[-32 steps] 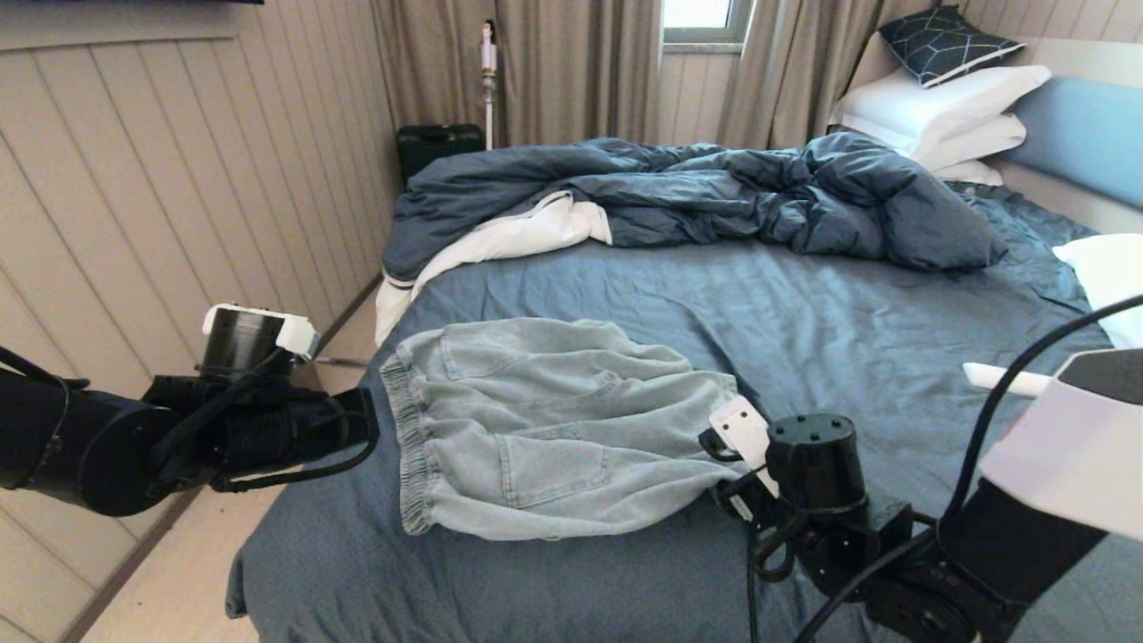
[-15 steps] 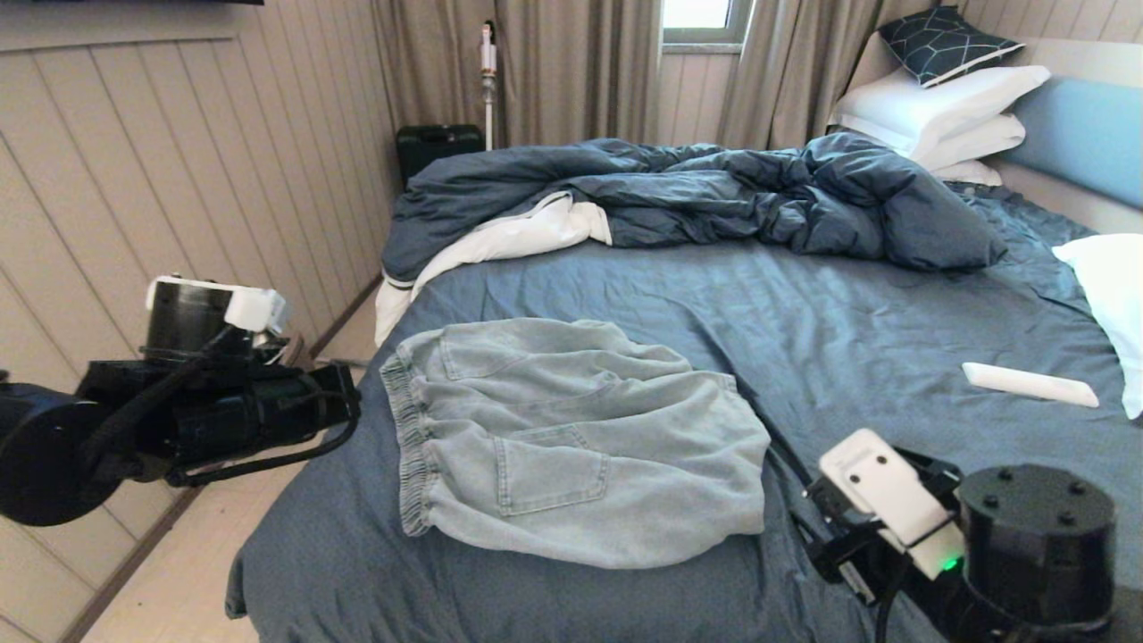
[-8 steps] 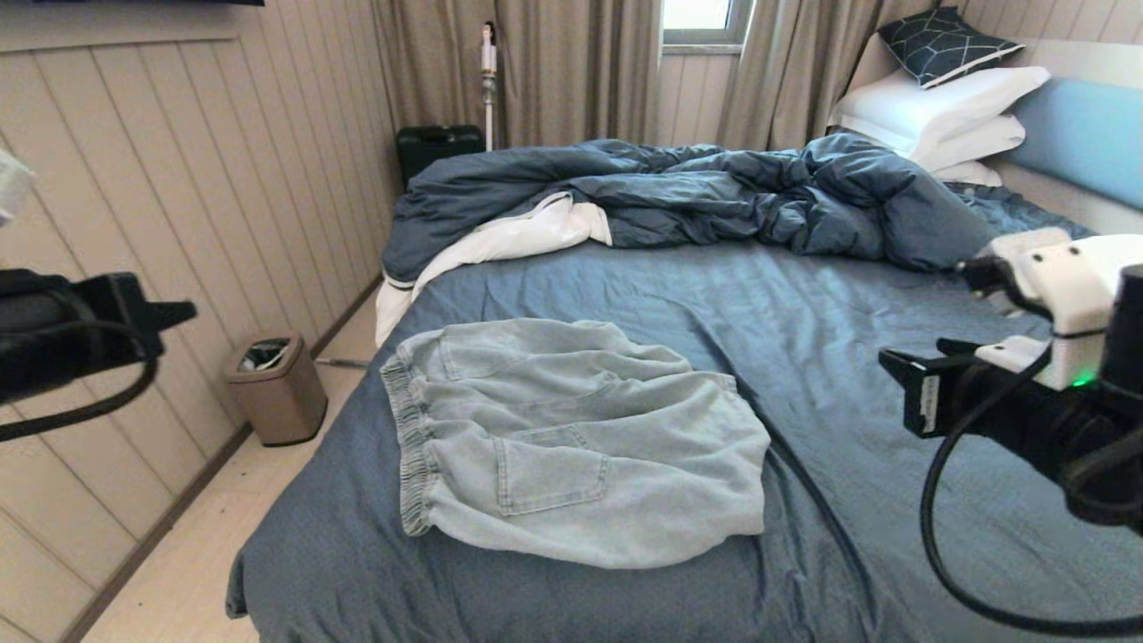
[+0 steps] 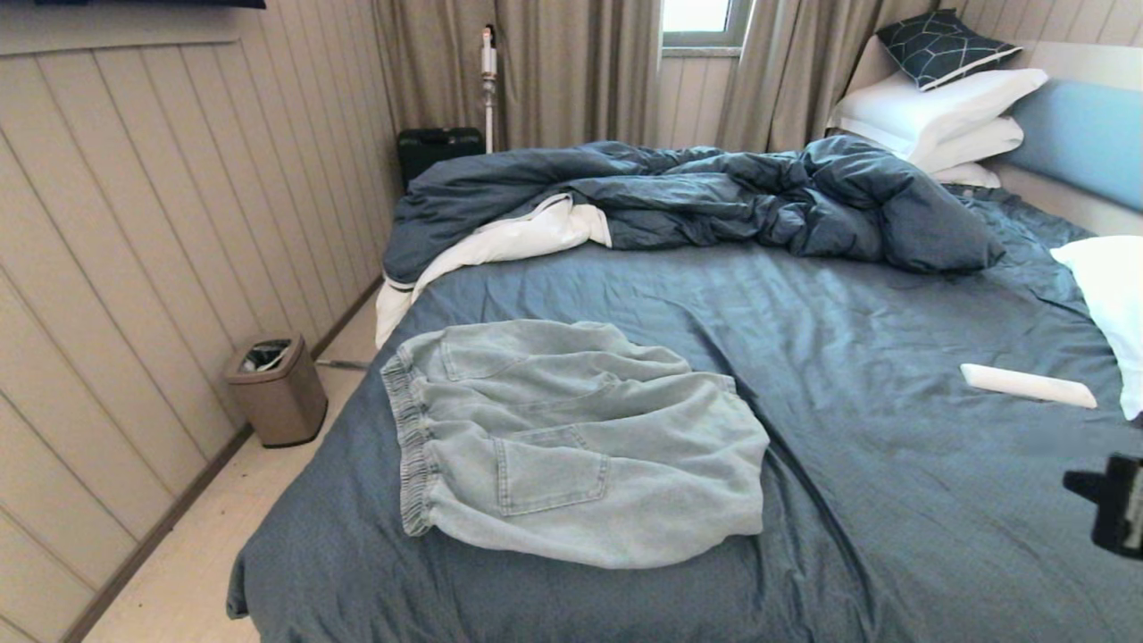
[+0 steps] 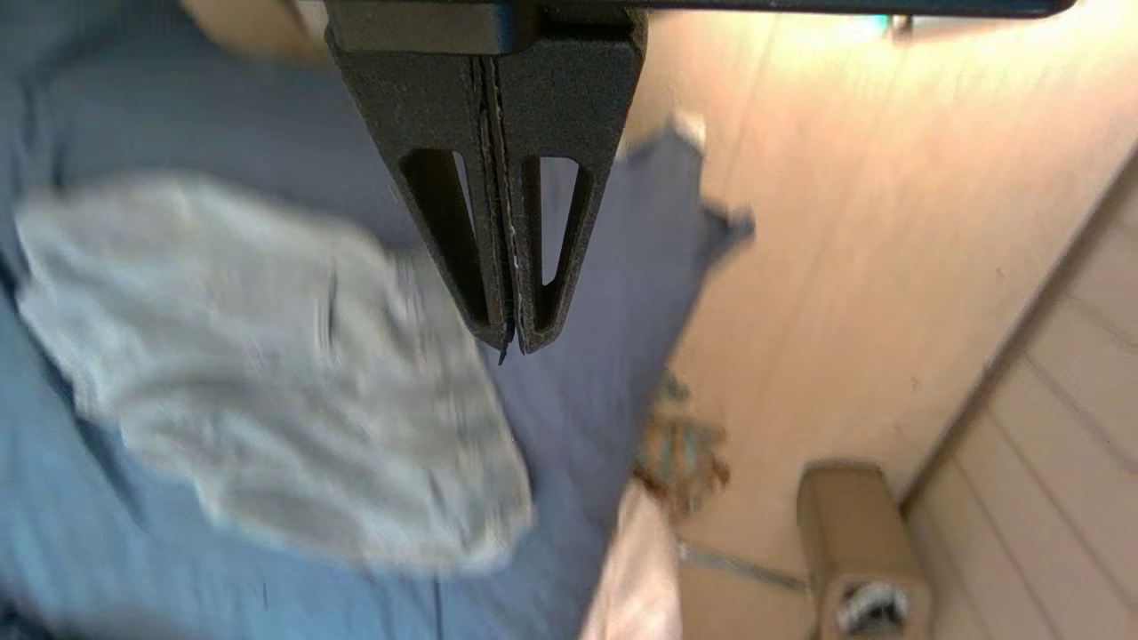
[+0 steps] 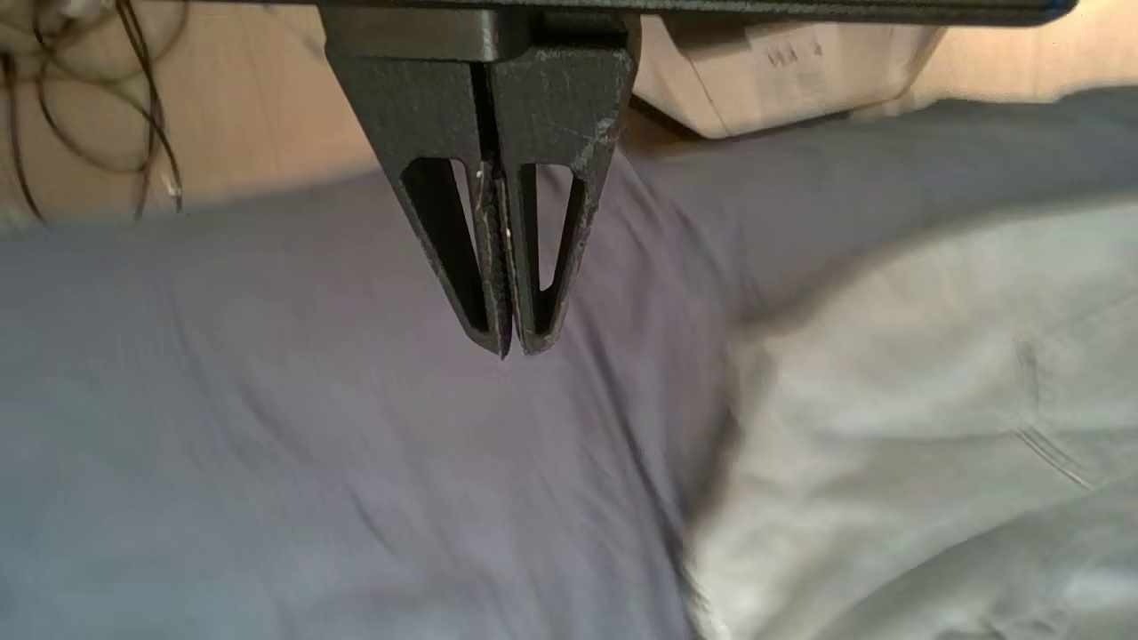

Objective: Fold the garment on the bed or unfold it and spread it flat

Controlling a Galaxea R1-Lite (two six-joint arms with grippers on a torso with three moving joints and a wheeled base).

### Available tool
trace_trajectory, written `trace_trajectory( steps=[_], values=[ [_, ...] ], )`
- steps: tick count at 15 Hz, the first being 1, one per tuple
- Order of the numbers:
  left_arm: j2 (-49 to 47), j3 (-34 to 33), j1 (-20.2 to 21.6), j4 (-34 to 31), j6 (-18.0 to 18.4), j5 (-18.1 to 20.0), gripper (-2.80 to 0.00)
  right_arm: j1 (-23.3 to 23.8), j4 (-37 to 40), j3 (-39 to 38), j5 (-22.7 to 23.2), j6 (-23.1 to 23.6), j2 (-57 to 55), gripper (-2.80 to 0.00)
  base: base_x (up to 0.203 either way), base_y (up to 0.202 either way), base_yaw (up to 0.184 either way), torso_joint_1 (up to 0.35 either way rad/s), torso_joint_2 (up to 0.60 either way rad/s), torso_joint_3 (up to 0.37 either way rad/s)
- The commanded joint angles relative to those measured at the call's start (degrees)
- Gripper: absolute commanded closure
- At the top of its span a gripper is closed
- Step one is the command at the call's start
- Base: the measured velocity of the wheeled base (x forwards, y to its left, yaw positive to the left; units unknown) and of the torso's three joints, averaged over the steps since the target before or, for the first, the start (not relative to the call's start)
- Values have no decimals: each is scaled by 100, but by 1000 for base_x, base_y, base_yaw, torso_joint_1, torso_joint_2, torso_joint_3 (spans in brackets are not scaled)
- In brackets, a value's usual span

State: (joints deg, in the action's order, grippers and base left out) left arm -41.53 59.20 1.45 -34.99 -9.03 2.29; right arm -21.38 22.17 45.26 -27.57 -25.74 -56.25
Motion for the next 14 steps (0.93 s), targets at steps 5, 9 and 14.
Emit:
trace_trajectory(
  steps=[5, 9, 14],
  values=[
    [1562, -671, 56, -769, -45, -432, 0, 247, 328, -795, -66, -88, 1254, 0, 0, 0, 0, 0, 0, 0],
    [2290, -1237, 164, -1065, -36, -513, 0, 317, 342, -1469, -605, -74, 1938, 0, 0, 0, 0, 0, 0, 0],
    [2519, -1885, 382, -1005, -65, -566, 0, 1567, 666, -1895, -797, 675, 3298, 0, 0, 0, 0, 0, 0, 0]
  ],
)
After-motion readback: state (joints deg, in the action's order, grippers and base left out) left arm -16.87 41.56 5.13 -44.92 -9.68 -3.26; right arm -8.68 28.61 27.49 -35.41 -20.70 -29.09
